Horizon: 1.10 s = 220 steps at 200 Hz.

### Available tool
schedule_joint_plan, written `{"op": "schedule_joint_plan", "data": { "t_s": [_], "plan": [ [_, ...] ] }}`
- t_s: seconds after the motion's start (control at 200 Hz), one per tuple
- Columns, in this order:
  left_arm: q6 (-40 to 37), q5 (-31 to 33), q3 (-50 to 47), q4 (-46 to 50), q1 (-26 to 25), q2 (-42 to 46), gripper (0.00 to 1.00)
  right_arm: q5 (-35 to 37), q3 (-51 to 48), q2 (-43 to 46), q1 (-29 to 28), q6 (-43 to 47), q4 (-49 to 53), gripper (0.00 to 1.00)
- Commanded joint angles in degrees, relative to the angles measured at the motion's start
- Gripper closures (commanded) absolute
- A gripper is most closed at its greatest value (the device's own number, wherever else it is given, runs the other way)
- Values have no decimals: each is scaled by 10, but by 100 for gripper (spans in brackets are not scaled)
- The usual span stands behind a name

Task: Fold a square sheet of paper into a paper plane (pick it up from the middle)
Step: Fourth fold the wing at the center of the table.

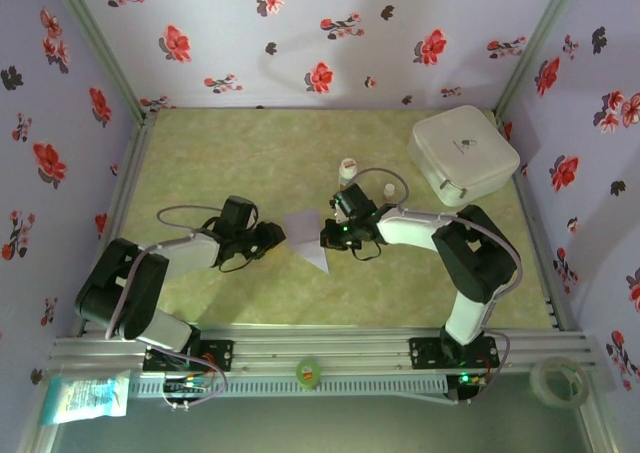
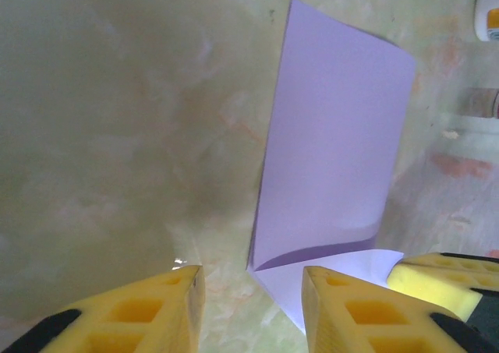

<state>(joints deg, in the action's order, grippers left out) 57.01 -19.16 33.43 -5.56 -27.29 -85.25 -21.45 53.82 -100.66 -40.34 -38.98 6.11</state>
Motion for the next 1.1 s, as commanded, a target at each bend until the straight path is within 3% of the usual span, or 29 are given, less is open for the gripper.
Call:
{"op": "schedule_joint_plan", "data": {
  "t_s": [0.0, 0.07, 0.63, 0.75, 1.095],
  "plan": [
    [2, -7, 17, -1, 8, -4, 60, -18, -22, 29, 2, -3, -26, 99],
    [7, -9, 18, -6, 9, -5, 56, -29, -36, 39, 3, -11, -49, 99],
    [18, -40, 32, -37, 12, -52, 57, -81, -120, 64, 17, -72, -200, 100],
    [14, -40, 33, -34, 12, -52, 65, -74, -131, 68, 18, -73, -203, 100],
    [17, -45, 38, -40, 11, -58, 65, -83, -156, 80, 23, -92, -240, 100]
  ]
}}
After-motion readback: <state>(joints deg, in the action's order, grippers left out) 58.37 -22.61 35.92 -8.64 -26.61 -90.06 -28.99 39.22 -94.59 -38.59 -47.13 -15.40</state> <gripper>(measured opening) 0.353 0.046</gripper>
